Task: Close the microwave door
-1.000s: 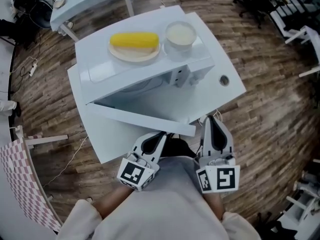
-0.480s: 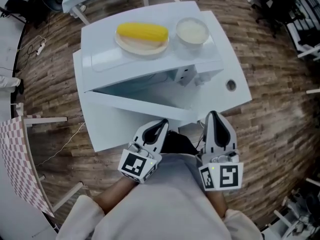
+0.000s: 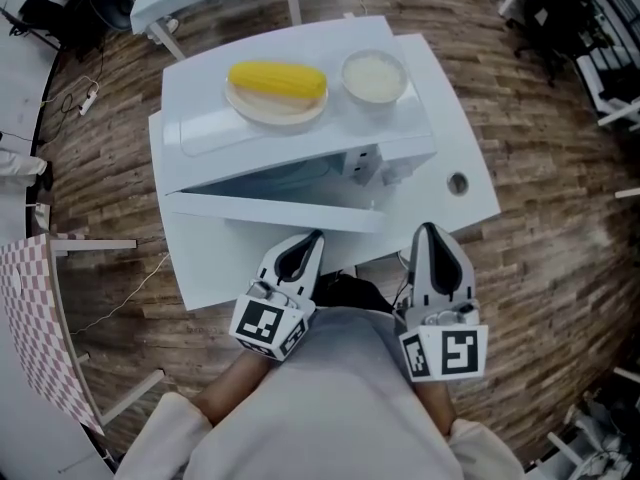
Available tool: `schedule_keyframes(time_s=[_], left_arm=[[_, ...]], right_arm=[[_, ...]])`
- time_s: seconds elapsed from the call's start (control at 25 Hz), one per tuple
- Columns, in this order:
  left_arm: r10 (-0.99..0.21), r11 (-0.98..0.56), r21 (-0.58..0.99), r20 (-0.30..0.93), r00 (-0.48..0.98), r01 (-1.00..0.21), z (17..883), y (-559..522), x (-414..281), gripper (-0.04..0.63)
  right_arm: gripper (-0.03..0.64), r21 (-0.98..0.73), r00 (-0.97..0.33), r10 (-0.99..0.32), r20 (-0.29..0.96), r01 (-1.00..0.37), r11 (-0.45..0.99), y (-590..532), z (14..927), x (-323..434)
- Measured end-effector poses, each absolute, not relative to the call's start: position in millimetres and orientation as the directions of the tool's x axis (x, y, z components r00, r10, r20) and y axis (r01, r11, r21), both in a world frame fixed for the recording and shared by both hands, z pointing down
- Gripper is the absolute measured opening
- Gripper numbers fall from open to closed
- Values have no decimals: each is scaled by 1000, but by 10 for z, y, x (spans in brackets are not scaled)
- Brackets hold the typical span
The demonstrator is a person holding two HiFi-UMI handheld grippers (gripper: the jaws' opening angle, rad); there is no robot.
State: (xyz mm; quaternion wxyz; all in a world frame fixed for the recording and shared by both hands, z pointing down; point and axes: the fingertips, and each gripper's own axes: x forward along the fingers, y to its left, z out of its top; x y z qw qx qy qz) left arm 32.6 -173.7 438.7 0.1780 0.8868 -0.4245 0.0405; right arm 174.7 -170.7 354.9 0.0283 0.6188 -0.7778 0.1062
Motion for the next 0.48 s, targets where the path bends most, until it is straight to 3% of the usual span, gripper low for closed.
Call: schedule_keyframes(time_s=[0.48], left_arm=[[-765,-546,284,216,607,-788,4417,-1921,392,11]], right_arm=[[23,-130,-251,-955,156,-964,232,-1878,3545,1870]])
